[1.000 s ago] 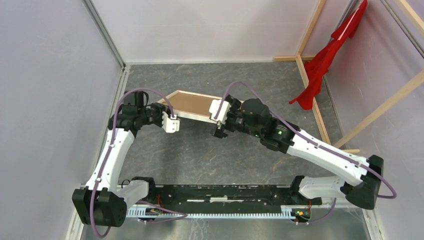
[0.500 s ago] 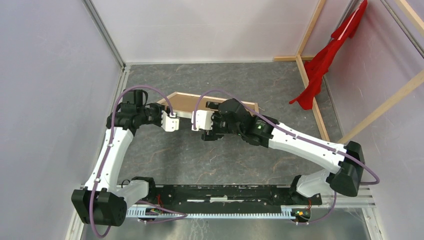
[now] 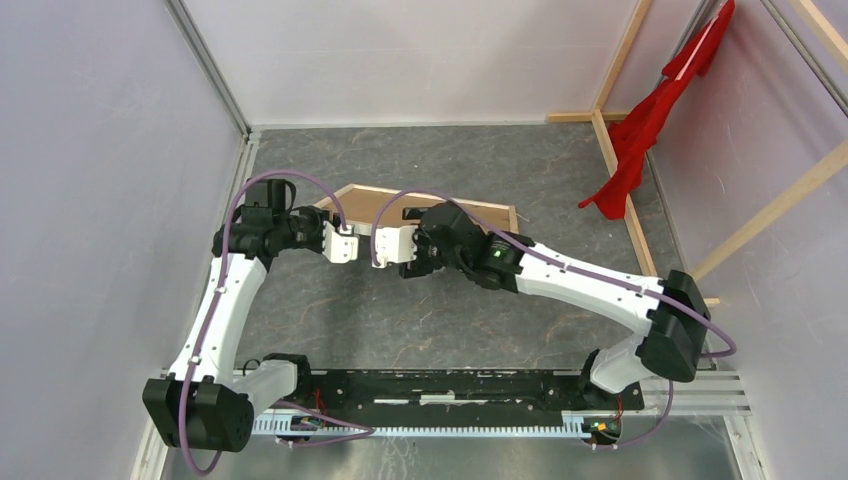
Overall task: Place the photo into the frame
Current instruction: Turn over the photo frame at the center of the board.
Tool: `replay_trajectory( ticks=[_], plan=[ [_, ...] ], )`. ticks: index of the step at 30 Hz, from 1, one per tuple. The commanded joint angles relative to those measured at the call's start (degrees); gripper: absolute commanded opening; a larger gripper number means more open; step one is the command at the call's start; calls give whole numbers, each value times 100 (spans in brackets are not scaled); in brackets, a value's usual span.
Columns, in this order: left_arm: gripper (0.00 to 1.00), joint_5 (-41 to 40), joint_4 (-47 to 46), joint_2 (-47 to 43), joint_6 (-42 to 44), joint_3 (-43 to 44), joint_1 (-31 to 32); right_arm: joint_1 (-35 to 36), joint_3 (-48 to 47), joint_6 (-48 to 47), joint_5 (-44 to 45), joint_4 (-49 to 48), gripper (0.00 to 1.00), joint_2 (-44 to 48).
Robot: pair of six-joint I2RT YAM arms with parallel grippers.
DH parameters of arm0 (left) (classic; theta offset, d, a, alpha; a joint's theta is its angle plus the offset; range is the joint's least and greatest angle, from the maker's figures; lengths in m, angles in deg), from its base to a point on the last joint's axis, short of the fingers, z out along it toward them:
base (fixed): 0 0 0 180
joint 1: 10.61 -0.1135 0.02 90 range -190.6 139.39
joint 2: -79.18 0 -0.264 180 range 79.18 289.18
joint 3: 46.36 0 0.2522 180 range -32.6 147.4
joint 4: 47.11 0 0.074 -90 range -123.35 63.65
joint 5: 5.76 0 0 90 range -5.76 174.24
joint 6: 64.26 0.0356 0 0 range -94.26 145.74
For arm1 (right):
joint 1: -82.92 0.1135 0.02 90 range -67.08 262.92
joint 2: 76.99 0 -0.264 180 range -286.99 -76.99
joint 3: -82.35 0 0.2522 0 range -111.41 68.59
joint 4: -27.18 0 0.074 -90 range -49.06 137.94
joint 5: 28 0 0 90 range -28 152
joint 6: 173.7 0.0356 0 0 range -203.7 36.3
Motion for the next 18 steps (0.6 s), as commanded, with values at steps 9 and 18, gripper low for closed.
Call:
replay_trajectory(
  ticks=[9,18],
  plan=[
    [34,230,-62,-42,-636,211,-7,26,-562,17,458,-180,36,-396],
    [100,281,-1151,-265,-2246,367,-21,27,-1195,521,601,-292,14,-255]
  ],
)
